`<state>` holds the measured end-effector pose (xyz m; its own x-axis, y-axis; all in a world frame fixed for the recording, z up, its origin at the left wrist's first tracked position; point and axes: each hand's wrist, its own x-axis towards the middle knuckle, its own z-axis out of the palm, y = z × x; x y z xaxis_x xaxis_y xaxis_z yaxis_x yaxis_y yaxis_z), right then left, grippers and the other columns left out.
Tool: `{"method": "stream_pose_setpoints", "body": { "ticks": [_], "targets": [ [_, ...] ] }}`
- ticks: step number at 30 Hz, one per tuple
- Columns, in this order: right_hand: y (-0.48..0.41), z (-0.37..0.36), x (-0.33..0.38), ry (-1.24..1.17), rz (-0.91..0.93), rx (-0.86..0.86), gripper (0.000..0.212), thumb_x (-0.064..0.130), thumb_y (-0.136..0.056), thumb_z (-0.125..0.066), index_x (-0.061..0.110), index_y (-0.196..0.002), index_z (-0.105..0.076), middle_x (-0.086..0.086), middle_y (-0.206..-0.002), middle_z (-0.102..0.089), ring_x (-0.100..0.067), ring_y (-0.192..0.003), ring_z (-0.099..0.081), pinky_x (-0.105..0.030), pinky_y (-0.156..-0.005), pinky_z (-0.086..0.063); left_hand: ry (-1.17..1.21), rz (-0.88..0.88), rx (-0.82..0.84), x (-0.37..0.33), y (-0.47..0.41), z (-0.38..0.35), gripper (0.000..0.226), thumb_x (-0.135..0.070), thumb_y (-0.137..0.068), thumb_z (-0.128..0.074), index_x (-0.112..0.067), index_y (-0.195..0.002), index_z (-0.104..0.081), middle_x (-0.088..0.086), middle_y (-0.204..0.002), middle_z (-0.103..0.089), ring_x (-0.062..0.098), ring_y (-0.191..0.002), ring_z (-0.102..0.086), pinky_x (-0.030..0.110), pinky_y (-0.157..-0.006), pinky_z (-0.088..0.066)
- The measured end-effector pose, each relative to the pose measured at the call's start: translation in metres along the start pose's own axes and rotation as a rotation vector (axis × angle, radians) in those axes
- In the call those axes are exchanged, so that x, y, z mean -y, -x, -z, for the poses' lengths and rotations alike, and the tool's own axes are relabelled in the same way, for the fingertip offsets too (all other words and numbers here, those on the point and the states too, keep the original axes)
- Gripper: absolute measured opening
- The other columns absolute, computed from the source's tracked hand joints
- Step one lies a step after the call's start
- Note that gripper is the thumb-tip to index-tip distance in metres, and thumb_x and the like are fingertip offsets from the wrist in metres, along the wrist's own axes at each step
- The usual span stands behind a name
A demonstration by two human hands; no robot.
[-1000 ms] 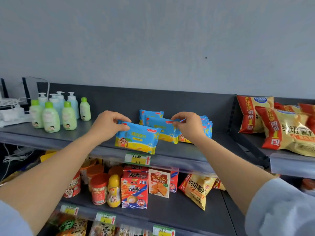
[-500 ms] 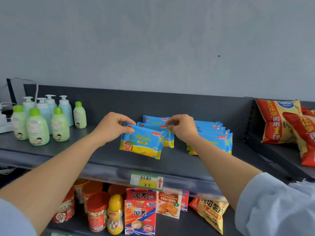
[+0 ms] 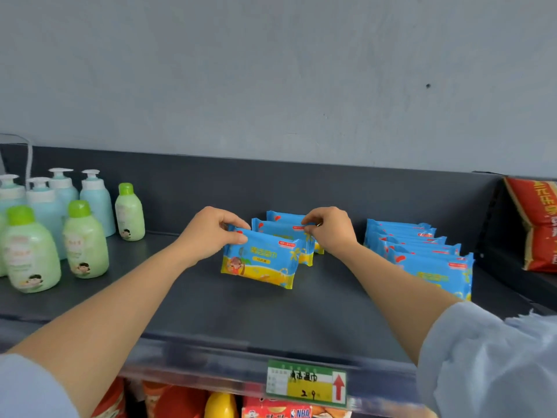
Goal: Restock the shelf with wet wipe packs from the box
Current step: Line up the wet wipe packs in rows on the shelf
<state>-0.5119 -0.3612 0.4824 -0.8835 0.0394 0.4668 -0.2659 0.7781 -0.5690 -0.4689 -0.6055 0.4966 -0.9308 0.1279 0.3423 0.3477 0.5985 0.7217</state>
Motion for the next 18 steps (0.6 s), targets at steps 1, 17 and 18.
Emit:
{"method": "stream_pose_setpoints", "body": {
  "ticks": [1,17,18],
  "targets": [
    [-0.004,-0.002,-0.001,0.027,0.005,0.001,0.013,0.011,-0.088,-0.065,0.017,-0.096,-0.073,0.003,-0.094,-0.065,-0.007,-0.075,-0.055,-0.014,-0.058,-0.04,0.0,0.0,0.004,0.003,-0.004,-0.001,0.016,-0.009,-0.08,-0.074,-0.022,-0.089,-0.074,-0.011,-0.081,-0.067,0.006,-0.073,-0.061,0.018,-0.064,-0.045],
    [-0.03,-0.015,-0.021,0.126,-0.041,-0.055,0.017,0.017,-0.087,-0.068,0.017,-0.104,-0.072,0.0,-0.104,-0.069,-0.009,-0.089,-0.057,-0.024,-0.077,-0.05,-0.143,-0.076,0.15,0.023,-0.06,-0.032,0.039,-0.01,-0.075,-0.078,-0.033,-0.094,-0.053,-0.011,-0.1,-0.055,0.008,-0.09,-0.057,0.025,-0.076,-0.052],
    [-0.03,-0.015,-0.022,0.119,-0.041,-0.054,0.017,0.017,-0.087,-0.068,0.017,-0.104,-0.072,0.0,-0.105,-0.069,-0.009,-0.089,-0.057,-0.024,-0.077,-0.05,-0.158,-0.087,0.15,0.023,-0.061,-0.035,0.038,-0.01,-0.075,-0.078,-0.031,-0.092,-0.052,-0.01,-0.101,-0.055,0.007,-0.091,-0.056,0.025,-0.076,-0.051]
  ]
}}
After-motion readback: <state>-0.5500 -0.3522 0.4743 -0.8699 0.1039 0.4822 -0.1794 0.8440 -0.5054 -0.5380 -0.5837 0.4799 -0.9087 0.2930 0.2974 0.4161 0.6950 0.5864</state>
